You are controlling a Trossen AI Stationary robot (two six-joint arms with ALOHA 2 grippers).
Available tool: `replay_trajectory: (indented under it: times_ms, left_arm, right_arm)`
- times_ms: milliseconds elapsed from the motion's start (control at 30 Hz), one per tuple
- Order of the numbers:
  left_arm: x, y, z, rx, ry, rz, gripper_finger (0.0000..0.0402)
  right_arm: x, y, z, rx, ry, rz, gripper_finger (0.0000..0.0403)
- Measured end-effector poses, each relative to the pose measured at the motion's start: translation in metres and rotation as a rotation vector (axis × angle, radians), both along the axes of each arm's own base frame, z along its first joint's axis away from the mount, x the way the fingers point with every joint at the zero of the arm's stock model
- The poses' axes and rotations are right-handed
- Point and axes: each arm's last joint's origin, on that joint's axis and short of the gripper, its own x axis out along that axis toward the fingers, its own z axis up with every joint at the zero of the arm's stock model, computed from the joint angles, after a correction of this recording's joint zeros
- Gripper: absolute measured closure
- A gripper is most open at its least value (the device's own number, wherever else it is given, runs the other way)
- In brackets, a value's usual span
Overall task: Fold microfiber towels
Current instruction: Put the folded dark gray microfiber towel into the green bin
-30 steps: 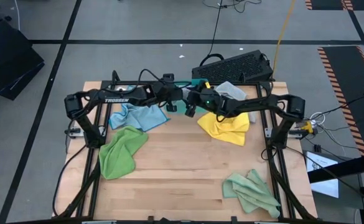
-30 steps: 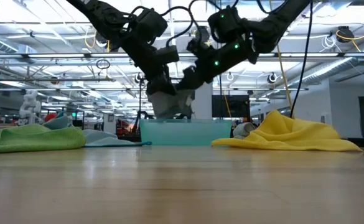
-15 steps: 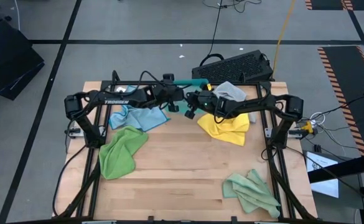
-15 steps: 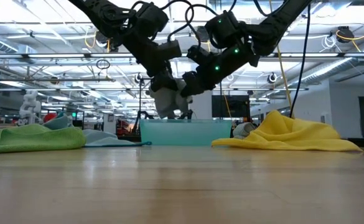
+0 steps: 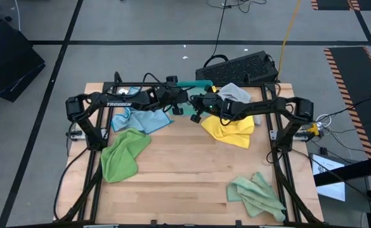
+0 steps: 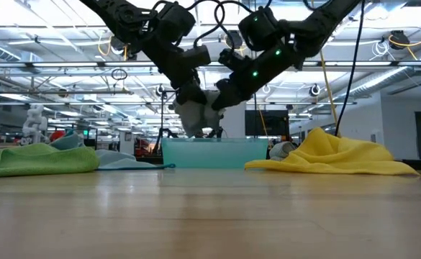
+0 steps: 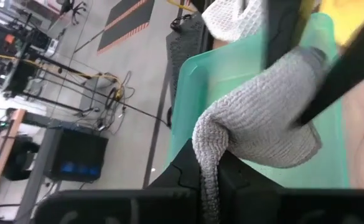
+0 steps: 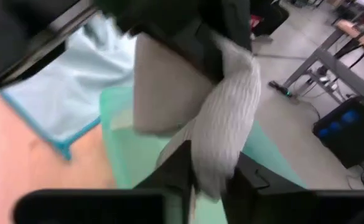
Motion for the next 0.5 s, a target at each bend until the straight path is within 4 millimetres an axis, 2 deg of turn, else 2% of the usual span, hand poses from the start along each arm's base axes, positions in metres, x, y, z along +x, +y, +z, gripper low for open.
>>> replay_trajectory:
  times_ms: [133,267,400,500]
  left_arm:
    - [-0.003,0.004,0.003,0.01,-0.007,0.037,0.0388]
    - [-0.007,0.006,-0.002,-0.059,0.007,0.036,0.0394]
    - [-0.007,0.007,-0.003,-0.146,-0.036,0.023,0.0387]
    - [-0.006,0.006,-0.002,-0.169,-0.065,0.02,0.0389]
  right_arm:
    - [-0.014,0.006,0.011,0.066,0.06,-0.005,0.0278]
    - [-0.031,0.01,0.015,0.123,0.092,-0.043,0.0247]
    - [-0.041,0.013,0.007,0.133,-0.028,-0.061,0.0234]
    - [-0.044,0.016,0.0,0.127,-0.16,-0.012,0.0224]
